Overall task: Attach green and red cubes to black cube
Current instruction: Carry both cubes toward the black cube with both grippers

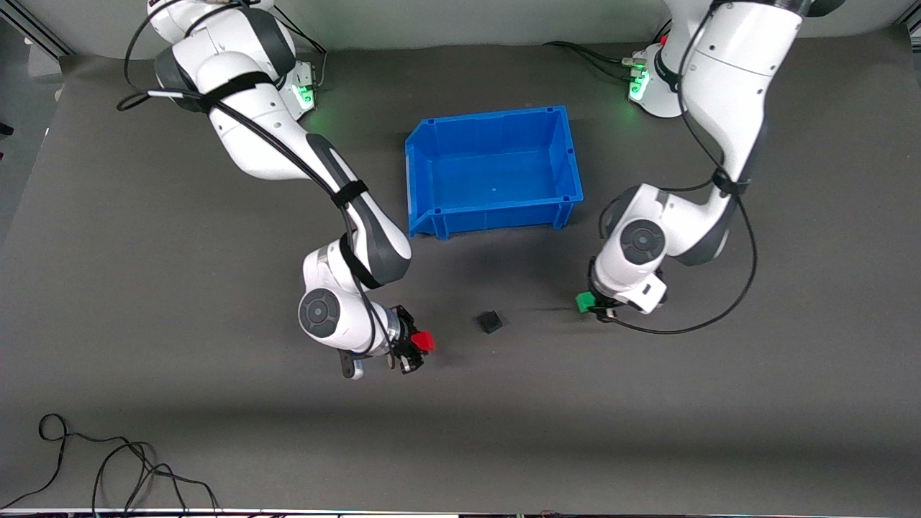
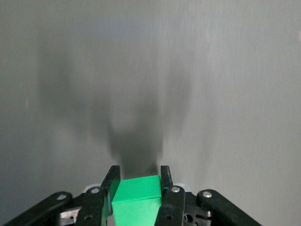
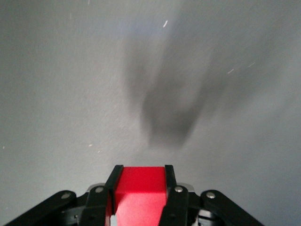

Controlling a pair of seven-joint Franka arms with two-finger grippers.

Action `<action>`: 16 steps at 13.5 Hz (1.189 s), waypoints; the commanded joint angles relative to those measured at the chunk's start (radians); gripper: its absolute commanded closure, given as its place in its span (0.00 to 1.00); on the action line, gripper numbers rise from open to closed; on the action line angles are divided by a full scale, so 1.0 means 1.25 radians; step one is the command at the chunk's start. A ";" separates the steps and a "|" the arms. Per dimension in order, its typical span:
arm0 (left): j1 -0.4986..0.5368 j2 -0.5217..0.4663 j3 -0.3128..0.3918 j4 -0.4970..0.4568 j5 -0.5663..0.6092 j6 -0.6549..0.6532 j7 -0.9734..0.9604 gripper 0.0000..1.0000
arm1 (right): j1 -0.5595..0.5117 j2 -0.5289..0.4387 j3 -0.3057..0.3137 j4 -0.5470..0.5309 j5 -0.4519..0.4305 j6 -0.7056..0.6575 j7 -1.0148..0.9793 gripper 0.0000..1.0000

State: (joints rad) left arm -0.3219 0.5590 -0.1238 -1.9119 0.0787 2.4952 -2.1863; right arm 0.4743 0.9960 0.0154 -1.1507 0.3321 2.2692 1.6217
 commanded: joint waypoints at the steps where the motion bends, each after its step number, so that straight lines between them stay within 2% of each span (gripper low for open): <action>1: -0.046 0.046 0.013 0.110 -0.031 -0.052 -0.028 1.00 | 0.011 0.096 0.023 0.121 0.013 0.018 0.066 0.84; 4: -0.065 0.127 0.014 0.250 -0.031 -0.128 -0.071 1.00 | 0.047 0.109 0.025 0.123 0.012 0.039 0.075 0.84; 5: -0.069 0.143 0.014 0.265 -0.031 -0.130 -0.079 1.00 | 0.054 0.110 0.025 0.123 0.012 0.040 0.076 0.84; 11: -0.107 0.193 0.014 0.315 -0.032 -0.117 -0.130 1.00 | 0.086 0.126 0.022 0.124 0.002 0.040 0.073 0.83; 16: -0.128 0.213 0.014 0.321 -0.032 -0.115 -0.143 1.00 | 0.092 0.136 0.023 0.124 0.003 0.072 0.078 0.82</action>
State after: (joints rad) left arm -0.4527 0.8033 -0.1228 -1.5478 0.0473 2.3665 -2.3420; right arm 0.5750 1.1221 0.0518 -1.0393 0.3322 2.3182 1.6929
